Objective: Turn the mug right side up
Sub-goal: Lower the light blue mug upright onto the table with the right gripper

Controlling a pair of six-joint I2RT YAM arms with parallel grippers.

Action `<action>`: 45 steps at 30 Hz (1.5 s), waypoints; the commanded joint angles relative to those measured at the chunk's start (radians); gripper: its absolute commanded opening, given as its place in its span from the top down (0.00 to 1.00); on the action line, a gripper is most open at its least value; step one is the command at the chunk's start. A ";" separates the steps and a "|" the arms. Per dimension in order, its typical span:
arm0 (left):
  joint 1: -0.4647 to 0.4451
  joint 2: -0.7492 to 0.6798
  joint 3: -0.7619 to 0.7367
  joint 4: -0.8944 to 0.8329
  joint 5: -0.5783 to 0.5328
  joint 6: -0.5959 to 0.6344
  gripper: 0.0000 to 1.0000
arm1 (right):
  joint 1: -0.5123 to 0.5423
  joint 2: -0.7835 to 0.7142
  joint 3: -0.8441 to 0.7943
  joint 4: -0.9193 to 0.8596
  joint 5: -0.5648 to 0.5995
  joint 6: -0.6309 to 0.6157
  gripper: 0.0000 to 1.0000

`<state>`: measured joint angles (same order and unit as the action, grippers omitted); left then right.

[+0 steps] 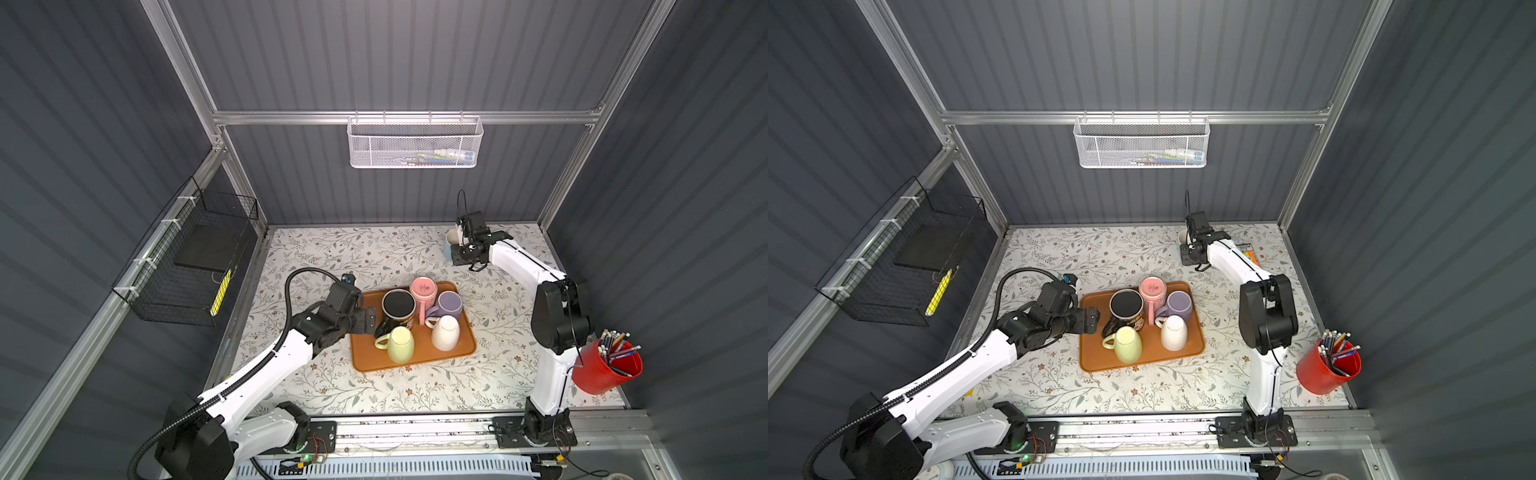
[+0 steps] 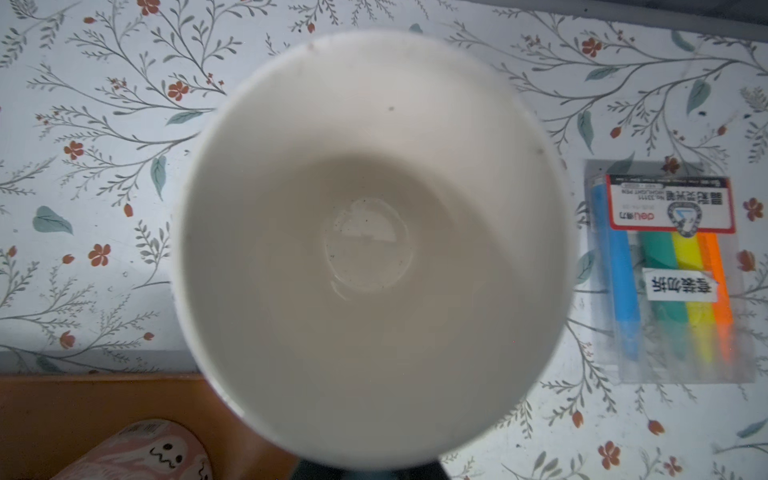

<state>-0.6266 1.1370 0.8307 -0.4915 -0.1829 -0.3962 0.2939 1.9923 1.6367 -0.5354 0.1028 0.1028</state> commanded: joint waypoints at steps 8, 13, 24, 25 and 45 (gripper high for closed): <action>0.004 0.019 -0.004 0.024 -0.020 -0.020 0.01 | -0.029 0.038 0.045 0.048 0.008 -0.015 1.00; 0.005 0.027 -0.004 0.024 -0.029 -0.027 0.01 | -0.042 0.059 0.044 0.058 -0.001 -0.016 1.00; 0.004 0.042 0.006 0.023 -0.017 -0.030 0.01 | -0.048 0.066 -0.001 0.100 -0.023 -0.029 1.00; 0.004 0.044 0.010 0.024 -0.013 -0.030 0.01 | -0.047 0.065 -0.007 0.101 -0.023 -0.029 1.00; 0.004 0.031 0.058 -0.051 0.001 0.011 0.04 | -0.047 0.009 -0.107 0.118 -0.032 -0.019 0.58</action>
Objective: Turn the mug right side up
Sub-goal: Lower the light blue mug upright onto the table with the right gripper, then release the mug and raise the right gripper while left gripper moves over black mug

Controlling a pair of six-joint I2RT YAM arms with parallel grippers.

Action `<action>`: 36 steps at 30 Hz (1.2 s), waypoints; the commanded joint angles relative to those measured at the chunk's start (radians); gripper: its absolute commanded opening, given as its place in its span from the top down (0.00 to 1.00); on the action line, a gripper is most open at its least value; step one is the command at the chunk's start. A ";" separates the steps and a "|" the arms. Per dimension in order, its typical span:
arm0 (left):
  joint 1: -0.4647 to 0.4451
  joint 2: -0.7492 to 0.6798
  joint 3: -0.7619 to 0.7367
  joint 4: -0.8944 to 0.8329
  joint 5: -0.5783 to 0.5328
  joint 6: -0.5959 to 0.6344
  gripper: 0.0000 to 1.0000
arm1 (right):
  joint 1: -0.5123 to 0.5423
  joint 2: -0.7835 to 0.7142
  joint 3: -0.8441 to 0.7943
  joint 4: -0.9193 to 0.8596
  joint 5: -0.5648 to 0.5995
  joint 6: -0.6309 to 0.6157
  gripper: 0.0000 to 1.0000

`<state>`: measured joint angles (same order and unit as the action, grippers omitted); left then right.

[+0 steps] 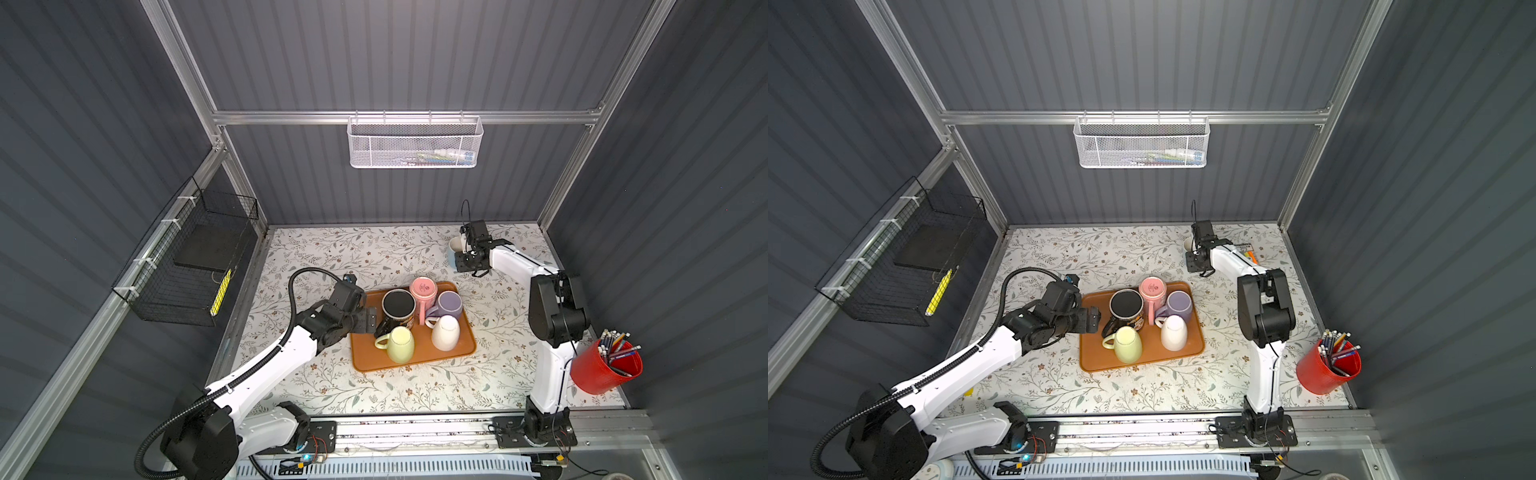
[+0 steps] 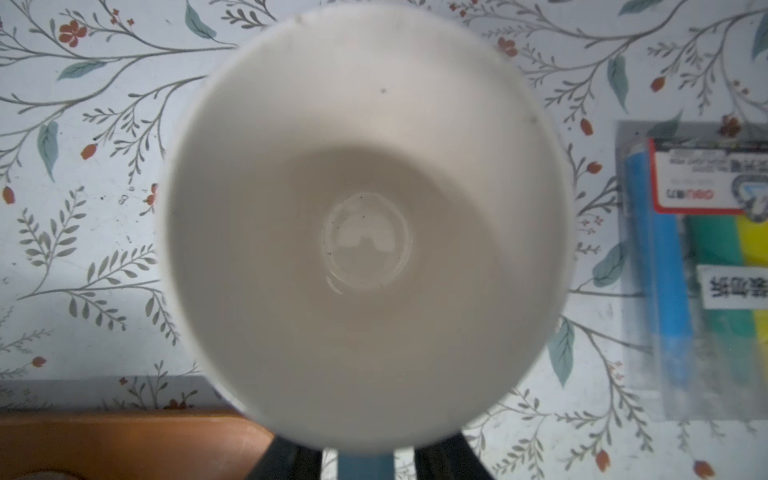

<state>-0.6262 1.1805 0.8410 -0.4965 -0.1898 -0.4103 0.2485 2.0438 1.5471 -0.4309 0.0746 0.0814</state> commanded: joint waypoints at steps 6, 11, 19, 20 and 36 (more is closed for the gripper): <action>0.003 -0.010 0.098 -0.104 0.037 0.068 0.09 | -0.002 -0.081 -0.045 0.016 -0.011 0.012 0.52; 0.003 0.005 0.141 -0.155 0.082 0.103 0.11 | -0.002 -0.125 -0.070 0.017 -0.012 0.018 0.46; 0.004 0.028 0.203 -0.235 0.127 0.134 0.14 | -0.002 -0.251 -0.189 0.077 -0.020 0.071 0.40; 0.004 0.034 0.208 -0.240 0.132 0.137 0.15 | -0.002 -0.268 -0.201 0.082 -0.020 0.081 0.39; -0.085 0.166 0.239 -0.243 0.137 0.129 0.21 | 0.050 -0.765 -0.638 0.310 -0.102 0.249 0.35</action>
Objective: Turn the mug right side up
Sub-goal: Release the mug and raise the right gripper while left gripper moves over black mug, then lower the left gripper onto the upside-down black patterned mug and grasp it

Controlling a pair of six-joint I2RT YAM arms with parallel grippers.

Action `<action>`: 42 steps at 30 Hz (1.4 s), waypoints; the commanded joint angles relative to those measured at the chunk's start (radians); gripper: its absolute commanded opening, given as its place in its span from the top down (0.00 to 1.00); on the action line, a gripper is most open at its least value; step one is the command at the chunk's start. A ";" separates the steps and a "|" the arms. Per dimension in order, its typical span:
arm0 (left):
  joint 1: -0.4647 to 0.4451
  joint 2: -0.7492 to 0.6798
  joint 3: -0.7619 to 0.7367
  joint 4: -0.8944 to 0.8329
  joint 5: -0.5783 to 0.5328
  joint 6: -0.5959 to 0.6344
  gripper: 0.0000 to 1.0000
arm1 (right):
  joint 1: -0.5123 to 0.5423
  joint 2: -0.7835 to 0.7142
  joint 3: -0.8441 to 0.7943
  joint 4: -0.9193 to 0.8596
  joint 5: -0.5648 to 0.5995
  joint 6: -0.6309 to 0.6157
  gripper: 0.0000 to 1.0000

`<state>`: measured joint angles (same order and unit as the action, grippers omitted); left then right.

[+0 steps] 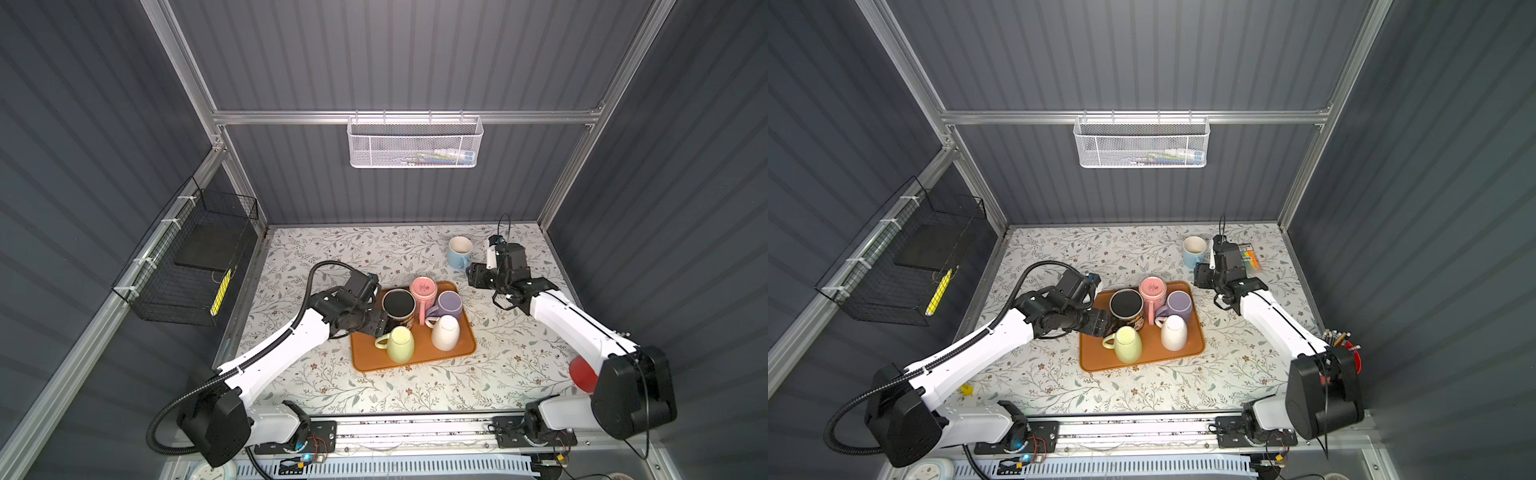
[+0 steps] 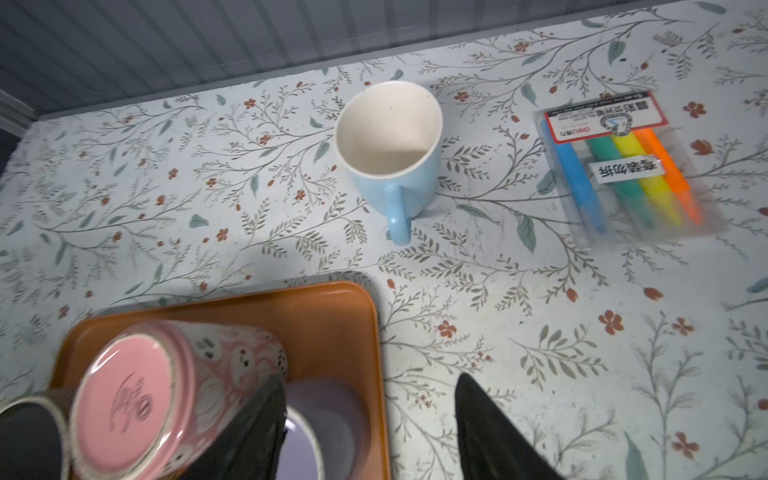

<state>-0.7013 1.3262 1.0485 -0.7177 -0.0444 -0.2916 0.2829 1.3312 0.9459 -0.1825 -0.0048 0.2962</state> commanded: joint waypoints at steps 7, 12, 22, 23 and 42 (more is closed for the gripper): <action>-0.023 0.076 0.046 -0.013 -0.020 0.012 0.30 | 0.055 -0.158 -0.109 0.077 -0.070 0.057 0.35; -0.029 0.115 0.057 0.001 -0.027 0.011 0.35 | 0.074 -0.178 -0.121 0.076 -0.069 0.047 0.35; -0.037 0.176 0.087 0.010 -0.033 0.012 0.38 | 0.080 -0.166 -0.134 0.104 -0.089 0.047 0.35; -0.038 0.182 0.088 0.010 -0.034 0.013 0.38 | 0.081 -0.164 -0.134 0.106 -0.090 0.047 0.35; -0.047 0.292 0.117 0.024 -0.086 0.020 0.54 | 0.085 -0.132 -0.141 0.135 -0.113 0.052 0.36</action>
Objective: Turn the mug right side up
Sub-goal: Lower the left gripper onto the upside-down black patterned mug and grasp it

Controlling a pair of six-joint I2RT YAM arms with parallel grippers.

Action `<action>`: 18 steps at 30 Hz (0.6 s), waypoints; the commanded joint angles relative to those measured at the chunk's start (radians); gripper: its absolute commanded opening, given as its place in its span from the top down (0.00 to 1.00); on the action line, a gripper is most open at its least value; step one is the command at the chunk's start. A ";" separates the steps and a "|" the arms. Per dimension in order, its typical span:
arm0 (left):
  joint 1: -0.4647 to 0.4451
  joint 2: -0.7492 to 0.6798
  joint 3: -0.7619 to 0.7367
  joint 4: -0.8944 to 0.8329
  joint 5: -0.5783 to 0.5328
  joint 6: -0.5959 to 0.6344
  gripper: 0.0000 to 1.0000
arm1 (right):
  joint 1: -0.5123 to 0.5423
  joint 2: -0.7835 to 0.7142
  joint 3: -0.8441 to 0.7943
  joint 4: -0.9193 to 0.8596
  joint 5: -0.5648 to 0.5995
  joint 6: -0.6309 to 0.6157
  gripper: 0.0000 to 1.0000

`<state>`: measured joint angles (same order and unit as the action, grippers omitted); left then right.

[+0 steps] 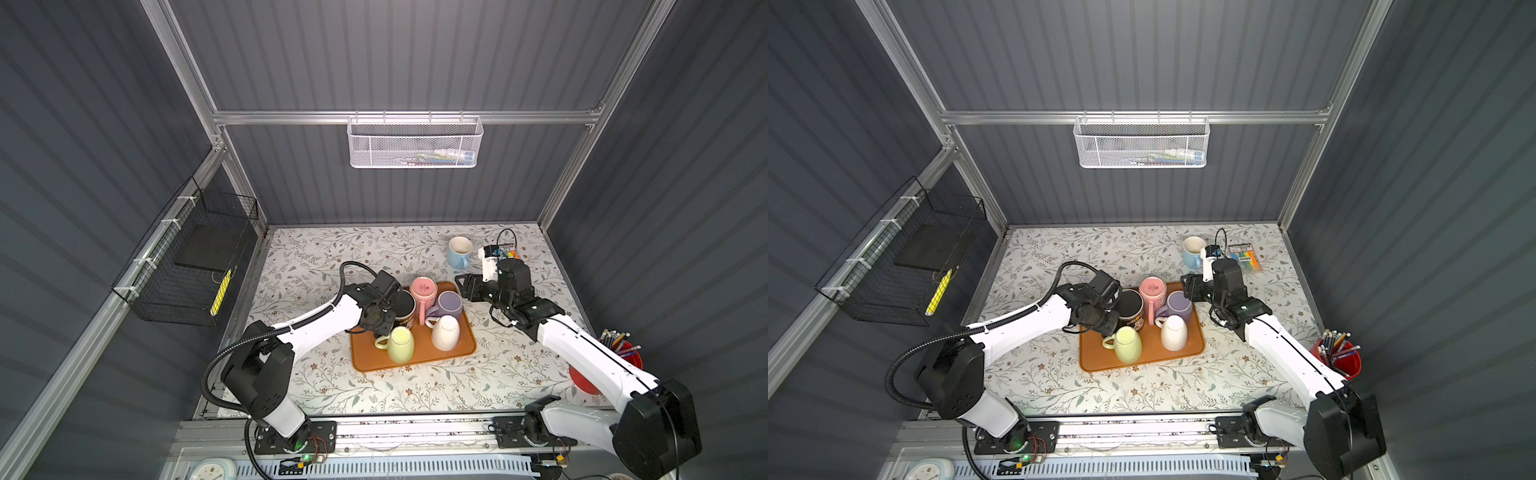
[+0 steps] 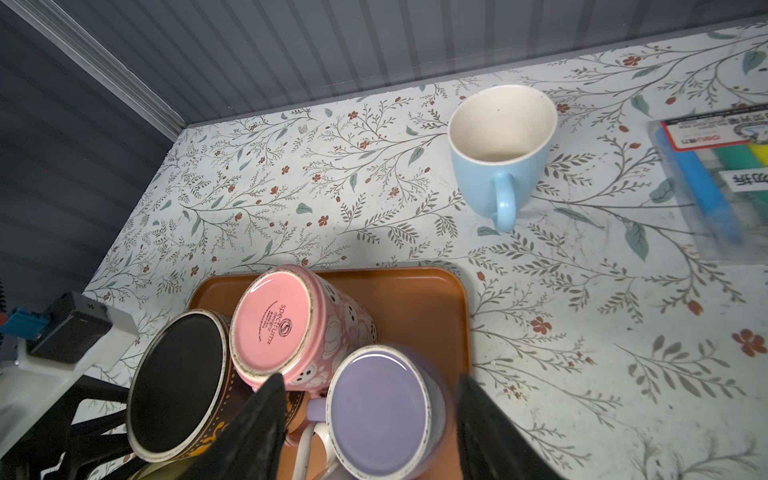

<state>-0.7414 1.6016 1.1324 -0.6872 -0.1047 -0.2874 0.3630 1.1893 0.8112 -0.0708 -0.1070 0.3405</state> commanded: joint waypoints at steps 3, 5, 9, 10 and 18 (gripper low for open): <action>-0.009 0.021 0.037 -0.006 -0.037 0.016 0.57 | 0.005 0.014 -0.004 0.025 -0.011 0.008 0.36; -0.008 0.026 0.039 -0.005 -0.039 0.017 0.60 | 0.005 0.015 -0.005 0.026 -0.011 0.008 0.36; -0.010 0.036 0.040 0.000 -0.039 0.019 0.64 | 0.004 0.018 -0.007 0.028 -0.013 0.008 0.36; -0.010 0.040 0.040 0.000 -0.039 0.019 0.66 | 0.005 0.018 -0.007 0.028 -0.012 0.008 0.36; -0.013 0.038 0.029 0.000 -0.062 0.008 0.79 | 0.005 0.014 -0.009 0.028 -0.013 0.008 0.36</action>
<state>-0.7536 1.6333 1.1473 -0.6758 -0.1398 -0.2733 0.3630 1.2015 0.8112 -0.0566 -0.1097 0.3405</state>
